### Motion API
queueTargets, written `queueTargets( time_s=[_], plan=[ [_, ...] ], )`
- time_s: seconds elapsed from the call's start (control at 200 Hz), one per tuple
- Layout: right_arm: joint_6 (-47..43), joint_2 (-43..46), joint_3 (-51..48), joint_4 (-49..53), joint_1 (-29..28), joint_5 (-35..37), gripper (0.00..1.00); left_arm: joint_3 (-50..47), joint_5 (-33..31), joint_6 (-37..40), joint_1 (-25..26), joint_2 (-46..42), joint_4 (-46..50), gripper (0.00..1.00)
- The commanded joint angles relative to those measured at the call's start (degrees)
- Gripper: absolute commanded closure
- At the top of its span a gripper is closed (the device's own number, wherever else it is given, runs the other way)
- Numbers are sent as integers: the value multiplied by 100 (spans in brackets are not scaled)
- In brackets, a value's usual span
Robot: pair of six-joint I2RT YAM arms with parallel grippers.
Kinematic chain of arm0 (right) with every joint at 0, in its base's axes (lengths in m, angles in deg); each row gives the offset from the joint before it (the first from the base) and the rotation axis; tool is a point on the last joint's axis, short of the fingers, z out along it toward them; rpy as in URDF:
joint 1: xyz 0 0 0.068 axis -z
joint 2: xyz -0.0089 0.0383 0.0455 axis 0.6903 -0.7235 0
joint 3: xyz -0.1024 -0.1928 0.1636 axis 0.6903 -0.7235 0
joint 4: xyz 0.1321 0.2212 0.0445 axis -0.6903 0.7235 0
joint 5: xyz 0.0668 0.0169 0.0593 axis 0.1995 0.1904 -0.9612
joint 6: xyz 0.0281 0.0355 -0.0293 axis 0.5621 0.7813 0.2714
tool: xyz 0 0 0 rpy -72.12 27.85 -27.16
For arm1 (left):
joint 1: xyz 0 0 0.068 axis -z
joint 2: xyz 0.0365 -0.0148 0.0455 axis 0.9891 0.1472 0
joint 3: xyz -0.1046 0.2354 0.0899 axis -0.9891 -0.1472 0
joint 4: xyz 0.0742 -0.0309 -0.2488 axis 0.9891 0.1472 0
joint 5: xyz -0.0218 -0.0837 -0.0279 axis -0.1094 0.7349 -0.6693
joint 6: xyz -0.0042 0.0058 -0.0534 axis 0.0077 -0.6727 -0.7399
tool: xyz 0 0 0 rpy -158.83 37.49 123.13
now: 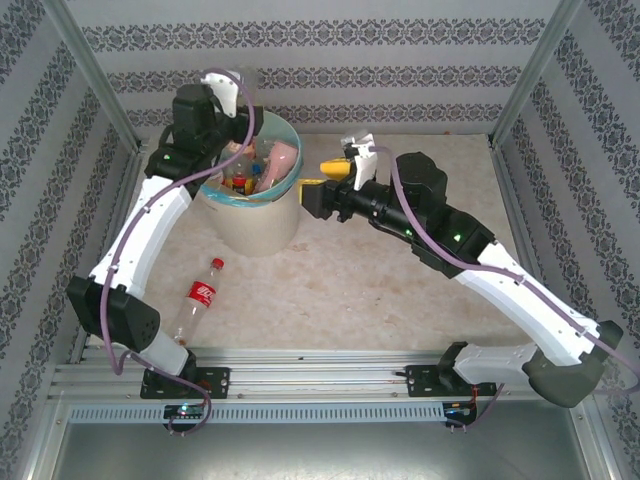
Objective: Put the plastic bottles in the bin
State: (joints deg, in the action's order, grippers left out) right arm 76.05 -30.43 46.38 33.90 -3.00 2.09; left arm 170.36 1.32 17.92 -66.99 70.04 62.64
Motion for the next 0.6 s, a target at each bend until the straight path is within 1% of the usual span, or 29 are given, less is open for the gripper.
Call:
queueTargets(
  time_s=[0.0, 0.09, 0.11, 0.2, 0.255, 0.285, 0.36, 0.415, 0.525, 0.6],
  plan=[
    [-102, 398, -332, -84, -39, 422, 28, -454, 194, -162, -42, -173, -881, 45],
    [-173, 599, -540, -48, -42, 690, 27, -663, 284, -237, -108, -207, -890, 36],
    [-178, 626, -562, -40, -37, 718, 27, -682, 314, -229, -115, -208, -856, 33],
    [-218, 728, -658, -4, -43, 814, 27, -751, 354, -193, -121, -302, -737, 11],
    [-209, 777, -688, 4, -38, 843, 27, -831, 297, -197, -131, -405, -804, 4],
    [-203, 785, -707, -3, -37, 855, 27, -846, 270, -213, -129, -452, -837, 1],
    [-166, 784, -734, -5, -43, 849, 27, -735, 257, -255, -154, -481, -731, 1],
    [-134, 766, -734, 4, -37, 832, 27, -560, 258, -272, -181, -423, -542, 3],
    [-70, 754, -755, 13, -38, 799, 27, -68, 83, -222, -181, -126, 83, 10],
    [-38, 750, -785, 12, -37, 803, 27, 273, 208, -210, -180, 111, 541, 15]
  ],
)
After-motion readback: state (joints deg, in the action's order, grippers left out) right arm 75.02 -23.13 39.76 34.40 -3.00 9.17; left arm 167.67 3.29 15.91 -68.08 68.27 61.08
